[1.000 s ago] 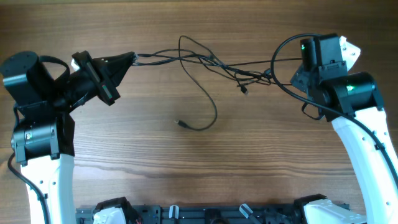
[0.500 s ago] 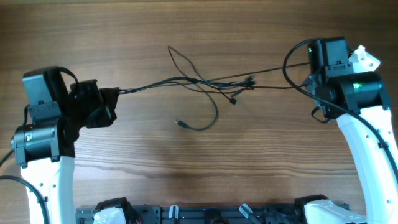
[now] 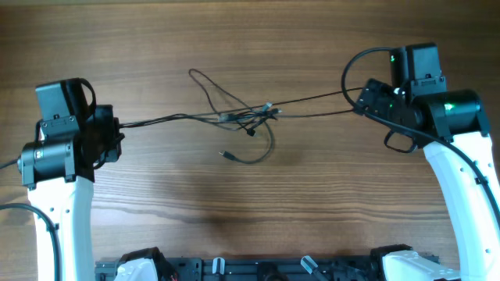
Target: Untangle cables
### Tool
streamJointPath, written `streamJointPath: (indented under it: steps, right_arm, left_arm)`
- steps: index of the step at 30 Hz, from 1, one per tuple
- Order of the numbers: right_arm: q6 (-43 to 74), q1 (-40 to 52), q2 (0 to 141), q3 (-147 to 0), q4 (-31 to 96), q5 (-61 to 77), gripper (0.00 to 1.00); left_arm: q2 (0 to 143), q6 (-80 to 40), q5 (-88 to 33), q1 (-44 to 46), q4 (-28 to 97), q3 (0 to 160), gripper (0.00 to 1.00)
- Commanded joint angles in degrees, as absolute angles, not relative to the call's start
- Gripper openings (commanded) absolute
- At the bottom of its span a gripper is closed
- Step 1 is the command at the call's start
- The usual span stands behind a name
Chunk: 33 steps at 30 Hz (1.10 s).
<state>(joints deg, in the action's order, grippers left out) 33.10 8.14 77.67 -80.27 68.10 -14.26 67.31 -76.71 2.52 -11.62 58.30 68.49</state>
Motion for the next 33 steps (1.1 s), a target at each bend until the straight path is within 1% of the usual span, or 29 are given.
streamJointPath:
  steps: [1, 2, 4, 6, 8, 9, 10, 11, 12, 13, 15, 16, 17, 19, 21, 22, 25, 26, 28, 31, 32, 33]
  right_arm:
    - [35.57, 6.39, 77.41, -80.23, 67.09, -18.44, 1.00]
    - [31.51, 6.39, 77.41, -80.23, 65.63, -12.43, 1.00]
    - [17.72, 6.39, 77.41, -80.23, 60.27, 8.71, 1.00]
    - [19.77, 6.39, 77.41, -80.23, 59.33, 11.20, 1.00]
    - [19.97, 6.39, 77.41, -80.23, 59.44, 11.33, 1.00]
    - [19.94, 6.42, 77.41, -80.23, 59.75, 11.38, 1.00]
    - [19.92, 6.39, 77.41, -80.23, 60.12, 12.05, 1.00]
    - [19.88, 6.42, 77.41, -80.23, 60.60, 13.41, 1.00]
    - [19.81, 6.42, 77.41, -80.23, 60.82, 14.81, 1.00]
    - [19.53, 6.42, 77.47, -80.23, 60.86, 16.60, 1.00]
    - [19.51, 6.42, 77.47, -80.23, 60.84, 19.62, 1.00]
    - [19.51, 6.42, 77.47, -80.23, 60.84, 21.47, 1.00]
    - [19.51, 6.42, 77.47, -80.23, 60.86, 22.65, 1.00]
    - [19.51, 6.42, 77.47, -80.23, 60.88, 23.27, 1.00]
    - [19.53, 6.42, 77.47, -80.23, 61.21, 23.27, 1.00]
    - [19.51, 6.52, 77.47, -80.23, 61.45, 23.27, 1.00]
    - [19.53, 6.57, 77.47, -80.23, 61.63, 23.29, 1.00]
    - [19.53, 6.57, 77.47, -80.23, 61.82, 23.27, 1.00]
    - [19.51, 6.57, 77.47, -80.23, 62.08, 23.27, 1.00]
    - [19.51, 6.57, 77.47, -80.23, 62.26, 23.27, 1.00]
    - [19.49, 6.57, 77.47, -80.23, 62.26, 23.24, 1.00]
    - [19.49, 6.57, 77.47, -80.23, 62.26, 23.27, 1.00]
  left_arm:
    - [67.79, -74.76, 13.54, -12.97, 57.65, 68.97, 0.04]
    - [67.79, -74.59, 13.52, -12.97, 57.67, 68.97, 0.04]
    - [67.77, -72.25, 13.32, -12.97, 57.58, 68.97, 0.04]
    - [67.48, -66.32, 8.21, -12.97, 55.70, 68.99, 0.04]
    - [66.50, -57.23, -4.71, -12.97, 50.39, 69.04, 0.04]
    - [65.43, -51.99, -17.85, -12.97, 45.50, 69.04, 0.04]
    - [64.69, -50.85, -27.07, -12.97, 41.41, 69.04, 0.04]
    - [63.92, -51.07, -38.11, -12.97, 35.59, 69.04, 0.04]
    - [63.37, -52.29, -46.68, -12.97, 29.85, 69.04, 0.04]
    - [62.70, -56.05, -53.28, -12.82, 23.51, 69.04, 0.04]
    - [61.41, -63.55, -58.74, -11.51, 14.09, 69.04, 0.04]
    - [60.18, -66.17, -59.29, -9.10, 8.43, 69.04, 0.04]
    - [59.72, -66.46, -58.70, -8.12, 7.16, 69.04, 0.04]
    - [59.16, -66.24, -56.47, -5.96, 8.47, 69.04, 0.04]
    - [60.03, -61.54, -53.54, -4.19, 15.66, 69.01, 0.04]
    - [60.75, -58.30, -49.45, -3.16, 21.52, 69.01, 0.04]
    - [63.64, -49.58, -29.85, 0.05, 36.60, 69.01, 0.04]
    - [64.71, -48.51, -24.84, 0.75, 39.27, 69.01, 0.06]
    - [66.92, -47.22, -18.52, 1.39, 42.19, 69.01, 0.08]
    - [71.37, -46.65, -11.99, 1.39, 45.54, 69.01, 0.09]
    - [73.60, -46.70, -6.57, 1.39, 47.72, 69.01, 0.29]
    - [74.54, -46.72, -4.47, 1.39, 48.77, 69.01, 0.55]
